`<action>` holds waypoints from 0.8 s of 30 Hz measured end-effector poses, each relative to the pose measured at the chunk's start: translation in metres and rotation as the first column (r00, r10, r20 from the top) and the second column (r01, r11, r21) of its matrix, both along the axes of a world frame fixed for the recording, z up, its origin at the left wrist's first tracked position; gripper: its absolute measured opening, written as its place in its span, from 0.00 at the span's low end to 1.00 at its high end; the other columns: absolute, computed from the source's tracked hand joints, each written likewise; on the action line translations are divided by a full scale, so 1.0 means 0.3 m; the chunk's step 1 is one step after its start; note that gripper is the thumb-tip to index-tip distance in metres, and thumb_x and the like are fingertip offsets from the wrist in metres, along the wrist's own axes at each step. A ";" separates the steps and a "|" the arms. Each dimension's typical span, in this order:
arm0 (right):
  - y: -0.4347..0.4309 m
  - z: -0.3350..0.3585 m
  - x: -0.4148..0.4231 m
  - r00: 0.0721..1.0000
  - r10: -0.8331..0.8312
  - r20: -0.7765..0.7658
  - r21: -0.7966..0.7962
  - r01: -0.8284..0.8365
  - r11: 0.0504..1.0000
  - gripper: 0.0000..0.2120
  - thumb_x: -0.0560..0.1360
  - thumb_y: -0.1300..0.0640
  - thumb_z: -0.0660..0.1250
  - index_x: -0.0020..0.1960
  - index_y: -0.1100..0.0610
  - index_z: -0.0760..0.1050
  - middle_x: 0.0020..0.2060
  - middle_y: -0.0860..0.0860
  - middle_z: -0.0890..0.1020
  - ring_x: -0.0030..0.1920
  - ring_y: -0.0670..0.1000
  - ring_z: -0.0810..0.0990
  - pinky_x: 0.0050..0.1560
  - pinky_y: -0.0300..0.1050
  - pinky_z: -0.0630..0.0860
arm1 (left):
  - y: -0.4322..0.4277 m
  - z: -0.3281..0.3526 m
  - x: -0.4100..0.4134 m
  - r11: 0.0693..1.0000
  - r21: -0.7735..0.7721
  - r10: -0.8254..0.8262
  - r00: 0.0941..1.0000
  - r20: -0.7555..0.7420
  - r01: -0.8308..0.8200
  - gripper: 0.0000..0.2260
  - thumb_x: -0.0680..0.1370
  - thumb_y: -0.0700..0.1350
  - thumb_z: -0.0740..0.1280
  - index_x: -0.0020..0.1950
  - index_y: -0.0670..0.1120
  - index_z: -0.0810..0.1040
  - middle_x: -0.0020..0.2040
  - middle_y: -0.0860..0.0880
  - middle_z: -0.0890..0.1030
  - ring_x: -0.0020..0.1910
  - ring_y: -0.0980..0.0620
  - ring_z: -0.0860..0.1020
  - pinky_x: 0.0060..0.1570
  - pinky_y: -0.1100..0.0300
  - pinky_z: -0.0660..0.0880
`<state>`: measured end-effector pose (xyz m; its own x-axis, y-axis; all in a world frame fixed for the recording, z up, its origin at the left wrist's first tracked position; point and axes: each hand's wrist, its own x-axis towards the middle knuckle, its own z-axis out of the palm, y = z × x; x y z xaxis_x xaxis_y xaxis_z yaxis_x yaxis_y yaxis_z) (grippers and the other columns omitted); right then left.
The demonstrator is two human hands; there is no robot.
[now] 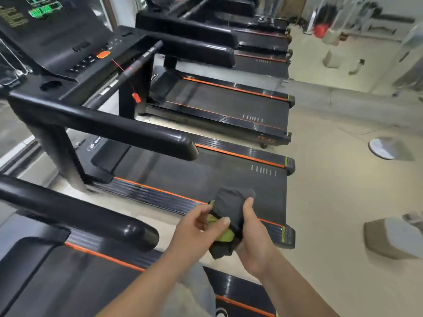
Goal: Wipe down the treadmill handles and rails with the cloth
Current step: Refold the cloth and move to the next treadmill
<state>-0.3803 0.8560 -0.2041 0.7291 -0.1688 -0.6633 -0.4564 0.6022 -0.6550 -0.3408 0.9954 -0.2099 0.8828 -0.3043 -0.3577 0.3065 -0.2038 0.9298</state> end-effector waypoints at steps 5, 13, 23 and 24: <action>-0.056 0.023 0.144 0.996 0.032 0.085 0.017 -0.033 0.999 0.25 0.84 0.39 0.56 0.68 0.54 0.79 0.61 0.54 0.85 0.62 0.54 0.83 0.69 0.58 0.74 | -0.074 0.041 0.169 0.999 -0.045 -0.003 0.995 -0.102 -0.001 0.09 0.73 0.53 0.78 0.48 0.50 0.86 0.46 0.48 0.87 0.49 0.47 0.86 0.52 0.49 0.82; -0.186 0.071 0.486 0.958 0.274 0.089 -0.122 -0.263 0.957 0.17 0.86 0.50 0.54 0.67 0.41 0.77 0.63 0.54 0.83 0.59 0.54 0.83 0.63 0.61 0.79 | -0.132 0.127 0.556 0.960 0.252 -0.214 0.904 0.370 0.124 0.06 0.68 0.43 0.69 0.43 0.50 0.82 0.46 0.56 0.80 0.54 0.56 0.76 0.51 0.60 0.75; -0.378 0.169 0.837 0.890 0.386 0.243 -0.342 -0.294 0.893 0.17 0.78 0.55 0.73 0.65 0.47 0.79 0.64 0.51 0.82 0.68 0.54 0.78 0.68 0.55 0.74 | -0.194 0.244 0.854 0.992 -0.124 -0.015 1.000 0.012 0.017 0.06 0.81 0.39 0.69 0.51 0.50 0.82 0.48 0.47 0.86 0.50 0.50 0.85 0.51 0.54 0.82; -0.392 0.181 0.877 0.899 0.351 0.263 -0.371 -0.242 0.897 0.13 0.77 0.56 0.75 0.61 0.48 0.81 0.61 0.51 0.83 0.65 0.53 0.80 0.64 0.51 0.77 | -0.210 0.241 0.873 0.988 -0.150 0.027 0.999 -0.020 -0.030 0.06 0.82 0.40 0.69 0.54 0.50 0.82 0.51 0.47 0.86 0.53 0.49 0.85 0.54 0.52 0.82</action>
